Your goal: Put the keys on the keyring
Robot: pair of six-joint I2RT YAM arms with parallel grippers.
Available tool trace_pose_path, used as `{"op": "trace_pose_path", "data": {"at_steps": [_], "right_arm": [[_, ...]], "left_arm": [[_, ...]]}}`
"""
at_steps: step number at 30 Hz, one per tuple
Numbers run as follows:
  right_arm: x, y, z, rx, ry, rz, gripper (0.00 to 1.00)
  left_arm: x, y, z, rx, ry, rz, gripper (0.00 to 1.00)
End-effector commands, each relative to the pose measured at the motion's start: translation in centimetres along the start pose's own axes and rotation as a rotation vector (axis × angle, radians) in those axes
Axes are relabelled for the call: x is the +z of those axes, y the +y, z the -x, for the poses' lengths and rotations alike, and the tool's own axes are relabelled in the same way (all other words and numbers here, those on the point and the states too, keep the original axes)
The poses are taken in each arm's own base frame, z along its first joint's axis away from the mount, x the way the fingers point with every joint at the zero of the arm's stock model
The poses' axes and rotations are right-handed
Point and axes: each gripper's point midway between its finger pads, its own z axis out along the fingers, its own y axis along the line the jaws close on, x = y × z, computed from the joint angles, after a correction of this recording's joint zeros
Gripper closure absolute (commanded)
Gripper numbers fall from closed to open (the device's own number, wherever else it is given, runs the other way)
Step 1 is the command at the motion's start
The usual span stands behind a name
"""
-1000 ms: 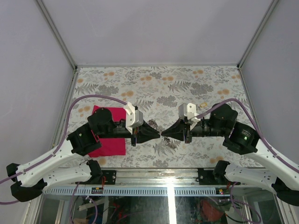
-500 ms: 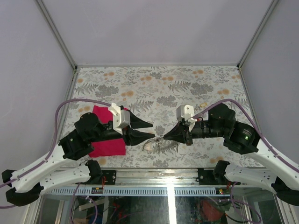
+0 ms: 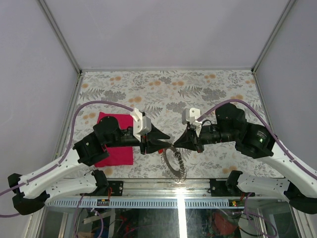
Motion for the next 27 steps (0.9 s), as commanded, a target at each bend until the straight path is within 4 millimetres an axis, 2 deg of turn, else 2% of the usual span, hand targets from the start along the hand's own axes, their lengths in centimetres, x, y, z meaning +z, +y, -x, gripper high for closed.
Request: {"op": "trace_pose_path", "data": {"at_steps": [1, 17, 27], "right_arm": [[-0.6, 0.2, 2.1, -0.028, -0.039, -0.002, 1.0], [-0.4, 0.0, 2.2, -0.007, -0.009, -0.003, 1.0], [-0.5, 0.1, 2.5, -0.006, -0.022, 0.0, 1.0]], "left_arm": [[0.1, -0.8, 2.3, 0.049, -0.058, -0.047, 0.71], [0.8, -1.1, 1.0, 0.039, -0.003, -0.094, 0.85], [0.8, -1.1, 0.5, 0.036, 0.015, -0.102, 0.87]]}}
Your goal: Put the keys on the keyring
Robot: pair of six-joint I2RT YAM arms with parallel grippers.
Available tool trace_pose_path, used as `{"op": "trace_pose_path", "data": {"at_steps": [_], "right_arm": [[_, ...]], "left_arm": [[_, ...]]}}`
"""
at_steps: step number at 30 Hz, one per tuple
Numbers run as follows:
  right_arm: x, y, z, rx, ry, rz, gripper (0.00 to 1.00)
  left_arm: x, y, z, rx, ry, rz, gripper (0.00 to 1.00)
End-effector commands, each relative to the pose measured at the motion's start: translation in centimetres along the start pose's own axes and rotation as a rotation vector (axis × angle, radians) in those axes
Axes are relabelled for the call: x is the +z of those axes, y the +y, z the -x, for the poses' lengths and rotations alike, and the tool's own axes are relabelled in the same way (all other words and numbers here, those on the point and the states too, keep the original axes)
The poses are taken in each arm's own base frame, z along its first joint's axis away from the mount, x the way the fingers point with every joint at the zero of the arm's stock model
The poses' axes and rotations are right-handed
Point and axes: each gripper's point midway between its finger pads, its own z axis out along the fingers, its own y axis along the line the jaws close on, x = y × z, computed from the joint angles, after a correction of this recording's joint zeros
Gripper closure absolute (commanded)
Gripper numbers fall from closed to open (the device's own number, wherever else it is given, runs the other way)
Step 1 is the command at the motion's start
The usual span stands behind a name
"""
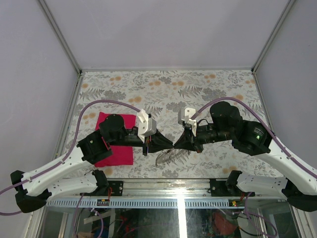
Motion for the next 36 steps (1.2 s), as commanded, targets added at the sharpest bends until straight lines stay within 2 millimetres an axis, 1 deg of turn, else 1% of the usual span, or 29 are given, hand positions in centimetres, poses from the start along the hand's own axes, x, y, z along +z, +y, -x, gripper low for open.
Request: {"op": "trace_pose_path", "data": {"at_steps": [1, 4, 12, 16, 19, 22, 27, 29, 33, 36], "right_arm": [[-1.0, 0.4, 3.7, -0.058, -0.109, -0.003, 1.0], [-1.1, 0.6, 3.7, -0.06, -0.11, 0.002, 1.0], [-1.1, 0.6, 3.7, -0.06, -0.114, 0.007, 1.0], [-1.0, 0.7, 3.9, -0.061, -0.123, 0.013, 1.0], [-1.1, 0.7, 4.0, -0.064, -0.127, 0.012, 1.0], [-1.2, 0.8, 4.1, -0.067, -0.136, 0.008, 1.0], [-1.6, 0.6, 4.4, -0.081, -0.176, -0.016, 1.0], [-1.8, 0.6, 4.8, -0.089, -0.211, -0.028, 0.94], [-2.4, 0.2, 5.6, -0.11, -0.295, -0.076, 0.74], [-3.0, -0.1, 6.1, -0.125, -0.366, -0.115, 0.69]], "left_arm": [[-0.1, -0.2, 1.6, 0.04, -0.033, -0.013, 0.86], [-0.2, -0.3, 1.7, 0.045, -0.035, -0.011, 0.83], [-0.2, -0.6, 1.8, 0.047, -0.041, -0.028, 0.83], [-0.1, -0.6, 1.7, 0.042, -0.036, -0.035, 0.88], [-0.1, -0.6, 1.6, 0.039, -0.031, -0.035, 0.98], [0.0, -0.5, 1.6, 0.035, -0.029, -0.031, 1.0], [-0.4, 0.6, 2.3, 0.025, -0.058, 0.051, 1.0], [-0.7, 0.6, 3.1, 0.025, -0.104, 0.066, 1.0], [-1.8, 0.1, 4.9, 0.036, -0.212, 0.08, 1.0], [-2.7, -0.7, 6.1, 0.044, -0.291, 0.074, 1.0]]}}
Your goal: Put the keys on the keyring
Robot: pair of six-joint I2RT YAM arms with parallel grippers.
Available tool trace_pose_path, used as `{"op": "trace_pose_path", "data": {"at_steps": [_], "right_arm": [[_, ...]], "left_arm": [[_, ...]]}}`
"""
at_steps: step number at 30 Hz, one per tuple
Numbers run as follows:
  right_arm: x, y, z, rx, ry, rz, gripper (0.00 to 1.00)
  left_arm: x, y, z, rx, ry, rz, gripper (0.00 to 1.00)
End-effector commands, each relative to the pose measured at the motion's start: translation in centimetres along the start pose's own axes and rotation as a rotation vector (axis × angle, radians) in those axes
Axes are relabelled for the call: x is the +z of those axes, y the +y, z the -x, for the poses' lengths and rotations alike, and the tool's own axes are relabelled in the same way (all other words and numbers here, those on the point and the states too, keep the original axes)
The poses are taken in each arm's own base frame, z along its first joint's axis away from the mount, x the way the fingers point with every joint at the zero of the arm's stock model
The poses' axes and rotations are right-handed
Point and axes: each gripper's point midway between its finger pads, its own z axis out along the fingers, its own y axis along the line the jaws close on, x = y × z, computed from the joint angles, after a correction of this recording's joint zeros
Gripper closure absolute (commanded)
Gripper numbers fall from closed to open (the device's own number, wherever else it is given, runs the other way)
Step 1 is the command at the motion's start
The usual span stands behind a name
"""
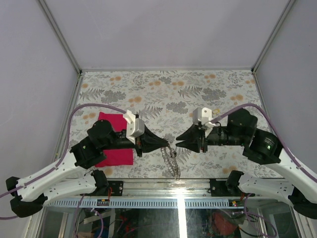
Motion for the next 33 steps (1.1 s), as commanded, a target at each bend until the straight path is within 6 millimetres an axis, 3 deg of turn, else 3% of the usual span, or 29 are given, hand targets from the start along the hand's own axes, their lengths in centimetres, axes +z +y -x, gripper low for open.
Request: {"op": "trace_pose_path", "data": {"at_steps": [1, 12, 33], "right_arm": [[-1.3, -0.5, 3.9, -0.066, -0.218, -0.073, 0.68], [0.0, 0.7, 5.6, -0.075, -0.387, 0.025, 0.71], [-0.1, 2.2, 6.4, -0.096, -0.45, 0.112, 0.72]], "left_arm": [[-1.4, -0.8, 5.3, 0.049, -0.235, 0.014, 1.0], [-2.8, -2.6, 7.5, 0.038, -0.407, -0.051, 1.0], [-2.8, -2.3, 8.6, 0.035, -0.476, -0.04, 1.0]]}}
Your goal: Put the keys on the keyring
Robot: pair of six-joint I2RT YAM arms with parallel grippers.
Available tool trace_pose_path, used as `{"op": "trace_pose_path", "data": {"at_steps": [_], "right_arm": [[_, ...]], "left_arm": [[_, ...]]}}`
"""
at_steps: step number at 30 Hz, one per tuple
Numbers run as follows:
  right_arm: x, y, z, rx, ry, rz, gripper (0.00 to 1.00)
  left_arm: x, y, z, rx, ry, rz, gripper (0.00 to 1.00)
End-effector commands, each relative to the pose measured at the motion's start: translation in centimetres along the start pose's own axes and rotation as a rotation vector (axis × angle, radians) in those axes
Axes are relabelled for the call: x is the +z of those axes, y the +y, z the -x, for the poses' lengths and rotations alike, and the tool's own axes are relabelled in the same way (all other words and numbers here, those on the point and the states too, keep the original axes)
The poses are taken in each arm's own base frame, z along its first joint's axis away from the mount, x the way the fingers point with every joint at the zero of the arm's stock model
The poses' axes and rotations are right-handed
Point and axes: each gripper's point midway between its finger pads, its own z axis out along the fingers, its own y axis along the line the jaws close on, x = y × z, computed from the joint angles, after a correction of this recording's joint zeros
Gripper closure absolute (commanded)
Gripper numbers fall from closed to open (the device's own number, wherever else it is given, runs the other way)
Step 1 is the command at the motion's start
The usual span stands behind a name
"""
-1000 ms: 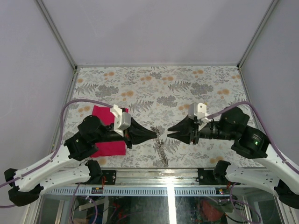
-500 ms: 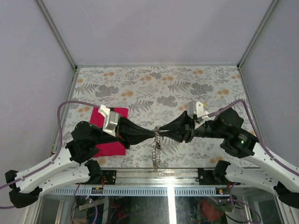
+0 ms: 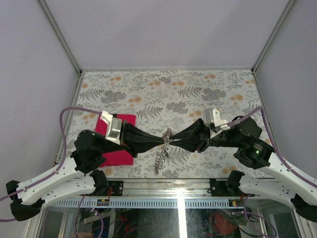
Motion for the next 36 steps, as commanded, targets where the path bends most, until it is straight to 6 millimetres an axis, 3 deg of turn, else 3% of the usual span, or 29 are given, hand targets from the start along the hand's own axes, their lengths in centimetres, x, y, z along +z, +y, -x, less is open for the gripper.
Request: {"op": "trace_pose_path", "data": {"at_steps": [1, 16, 23, 27, 30, 36], "right_arm": [[0.2, 1.0, 2.2, -0.036, -0.078, 0.05, 0.71], [0.8, 1.2, 2.1, -0.011, -0.083, 0.088, 0.74], [1.2, 0.8, 1.7, 0.01, -0.076, 0.075, 0.82], [1.3, 0.6, 1.8, 0.019, -0.072, 0.063, 0.98], [1.1, 0.3, 1.6, 0.014, -0.031, 0.039, 1.0], [-0.3, -0.8, 0.4, 0.008, 0.175, -0.04, 1.0]], "left_arm": [[0.2, -0.3, 2.7, 0.046, -0.102, -0.009, 1.0], [0.4, 0.1, 2.4, 0.04, -0.09, 0.007, 1.0], [0.4, 0.2, 2.3, 0.04, -0.086, 0.012, 1.0], [0.4, 0.2, 2.2, 0.038, -0.08, 0.016, 1.0], [0.3, 0.4, 1.9, 0.037, -0.069, 0.024, 1.0], [-0.2, 1.2, 0.5, 0.046, 0.016, 0.072, 0.79]]}}
